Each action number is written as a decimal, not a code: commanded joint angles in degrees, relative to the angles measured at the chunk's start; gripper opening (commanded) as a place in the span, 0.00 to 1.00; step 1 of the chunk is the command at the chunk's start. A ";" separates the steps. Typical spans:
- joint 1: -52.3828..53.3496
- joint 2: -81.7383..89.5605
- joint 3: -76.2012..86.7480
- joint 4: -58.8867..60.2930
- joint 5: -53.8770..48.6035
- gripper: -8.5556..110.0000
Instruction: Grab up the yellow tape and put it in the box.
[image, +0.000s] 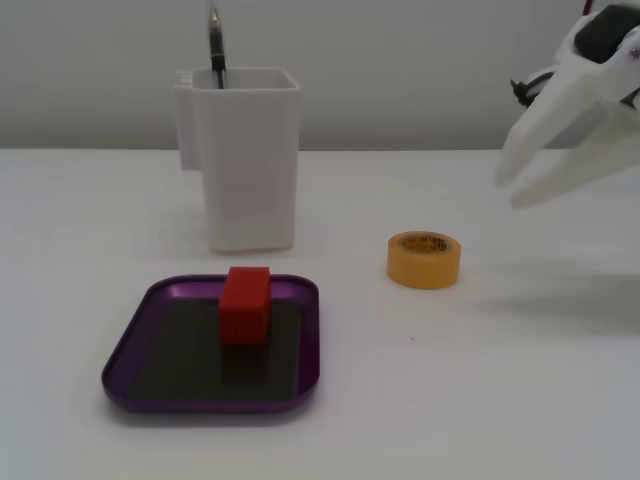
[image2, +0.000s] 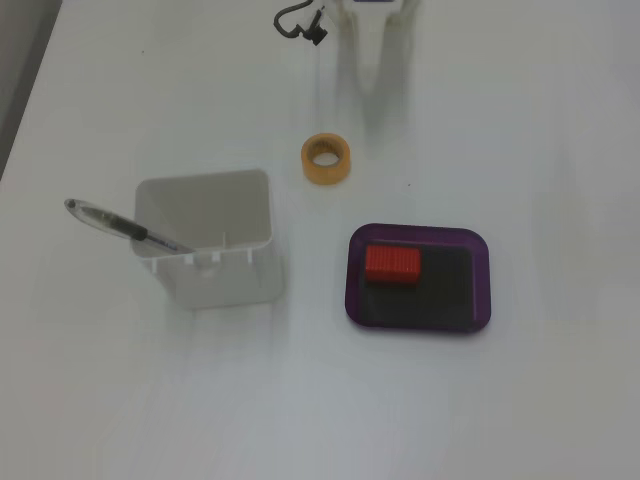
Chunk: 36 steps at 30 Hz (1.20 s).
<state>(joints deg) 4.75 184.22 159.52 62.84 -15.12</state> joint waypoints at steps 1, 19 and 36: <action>4.83 -6.15 -2.81 -1.32 -1.14 0.14; 12.83 -62.05 -29.97 -5.89 -0.79 0.18; 12.74 -66.80 -31.90 -8.70 -0.79 0.18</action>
<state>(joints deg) 17.84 117.25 129.73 54.14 -16.26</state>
